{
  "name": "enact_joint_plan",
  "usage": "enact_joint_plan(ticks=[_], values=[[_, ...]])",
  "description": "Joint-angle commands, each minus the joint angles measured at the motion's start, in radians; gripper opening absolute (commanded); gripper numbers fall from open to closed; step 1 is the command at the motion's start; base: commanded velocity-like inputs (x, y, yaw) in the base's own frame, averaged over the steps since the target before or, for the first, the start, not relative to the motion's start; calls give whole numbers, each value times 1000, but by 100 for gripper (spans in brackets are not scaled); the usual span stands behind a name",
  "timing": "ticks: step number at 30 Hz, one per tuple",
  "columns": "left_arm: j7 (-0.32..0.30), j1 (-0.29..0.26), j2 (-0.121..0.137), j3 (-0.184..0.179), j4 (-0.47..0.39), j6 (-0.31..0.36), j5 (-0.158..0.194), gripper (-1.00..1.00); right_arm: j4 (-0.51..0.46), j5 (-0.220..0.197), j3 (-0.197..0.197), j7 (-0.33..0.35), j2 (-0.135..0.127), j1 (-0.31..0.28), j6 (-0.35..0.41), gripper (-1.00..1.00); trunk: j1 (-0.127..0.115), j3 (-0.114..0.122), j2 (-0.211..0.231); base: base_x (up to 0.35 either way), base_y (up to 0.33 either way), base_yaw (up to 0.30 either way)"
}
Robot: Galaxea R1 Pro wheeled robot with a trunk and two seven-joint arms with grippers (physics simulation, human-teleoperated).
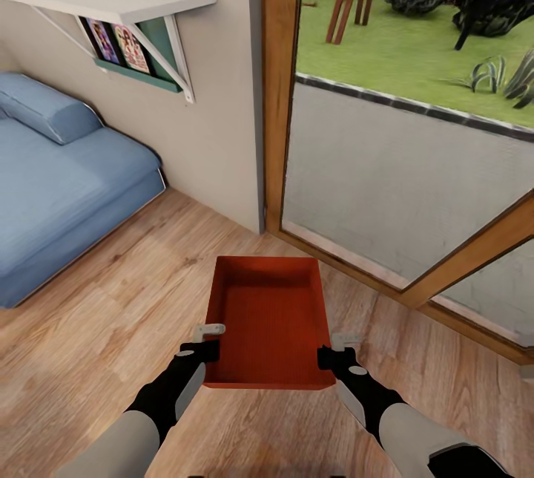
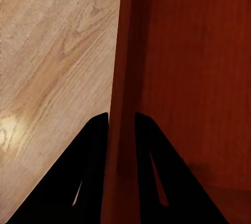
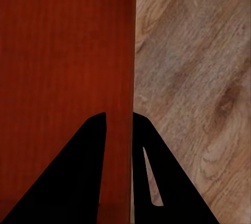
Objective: Move the two storage containers from the living room to the garage. In the garage, place one container on the floor and stack the other container on top of it (either order is fine).
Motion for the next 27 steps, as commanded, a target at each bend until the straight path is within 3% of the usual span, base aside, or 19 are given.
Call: enact_joint_plan(ticks=[1, 11, 27], values=[[19, 0, 1, 5, 1, 8, 1, -100, -3, 0, -20, -19, 0, -1, -22, -100, -4, 3, 7, 0, 0, 0], [21, 0, 2, 5, 1, 8, 1, -100, -5, 4, -17, -22, 0, -1, -18, -100, -42, 34, 77, 0, 0, -8], [20, 0, 2, 5, 1, 8, 2, -100, -4, 3, -18, -58, 2, -1, -16, -100, -103, 105, 189, 0, 0, -137]])
